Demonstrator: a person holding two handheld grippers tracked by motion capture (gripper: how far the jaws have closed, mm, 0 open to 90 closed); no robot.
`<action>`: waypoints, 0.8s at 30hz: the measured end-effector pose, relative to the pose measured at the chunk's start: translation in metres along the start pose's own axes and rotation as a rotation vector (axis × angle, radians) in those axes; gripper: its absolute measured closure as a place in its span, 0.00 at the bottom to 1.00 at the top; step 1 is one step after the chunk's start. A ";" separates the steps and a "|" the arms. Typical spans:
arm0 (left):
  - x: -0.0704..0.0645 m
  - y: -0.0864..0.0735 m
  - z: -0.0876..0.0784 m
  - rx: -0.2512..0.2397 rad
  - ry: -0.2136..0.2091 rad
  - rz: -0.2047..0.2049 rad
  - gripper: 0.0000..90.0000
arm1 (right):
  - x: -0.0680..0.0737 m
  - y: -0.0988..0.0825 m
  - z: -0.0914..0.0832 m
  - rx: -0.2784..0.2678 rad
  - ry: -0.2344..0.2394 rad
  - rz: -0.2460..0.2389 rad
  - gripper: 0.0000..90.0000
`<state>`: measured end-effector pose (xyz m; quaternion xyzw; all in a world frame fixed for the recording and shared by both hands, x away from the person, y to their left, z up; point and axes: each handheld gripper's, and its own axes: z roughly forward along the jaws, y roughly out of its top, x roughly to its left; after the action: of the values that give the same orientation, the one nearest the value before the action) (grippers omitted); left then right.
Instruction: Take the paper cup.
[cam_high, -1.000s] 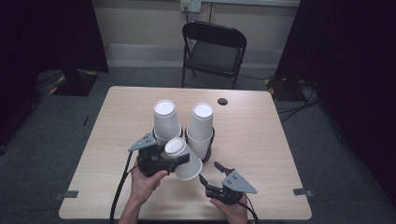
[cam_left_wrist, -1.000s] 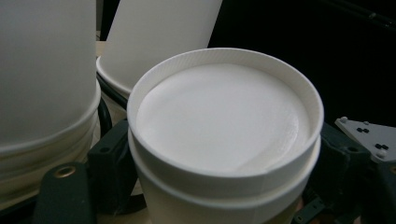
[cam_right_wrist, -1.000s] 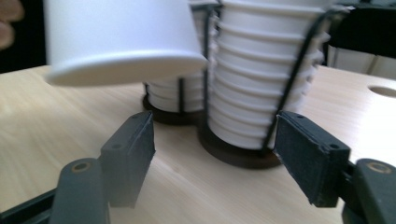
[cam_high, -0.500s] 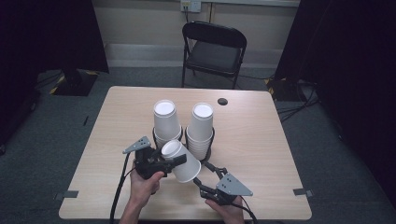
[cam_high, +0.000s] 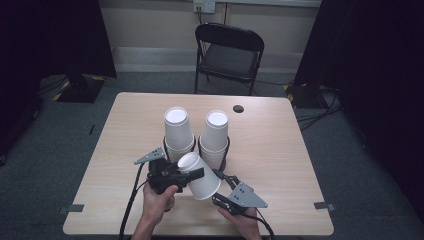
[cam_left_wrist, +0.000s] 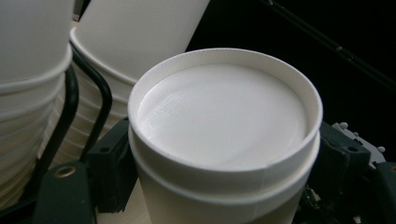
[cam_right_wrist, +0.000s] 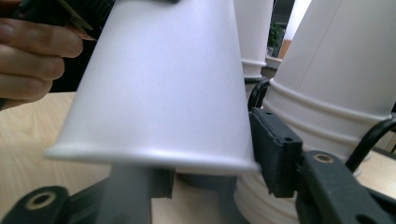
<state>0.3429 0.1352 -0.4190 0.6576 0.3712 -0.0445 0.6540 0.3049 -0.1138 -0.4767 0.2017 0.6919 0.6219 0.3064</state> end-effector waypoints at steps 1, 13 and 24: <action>-0.001 0.000 0.001 0.004 -0.005 -0.003 0.24 | 0.000 0.001 0.001 -0.008 -0.001 -0.012 0.62; -0.003 0.001 0.001 0.007 -0.029 0.011 0.23 | 0.001 0.005 0.003 -0.038 -0.041 -0.070 0.75; -0.001 0.003 -0.002 0.009 -0.027 0.029 0.17 | 0.000 0.007 0.000 -0.056 -0.035 -0.048 0.92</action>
<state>0.3424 0.1372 -0.4157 0.6654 0.3525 -0.0455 0.6564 0.3038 -0.1131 -0.4700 0.1874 0.6732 0.6300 0.3389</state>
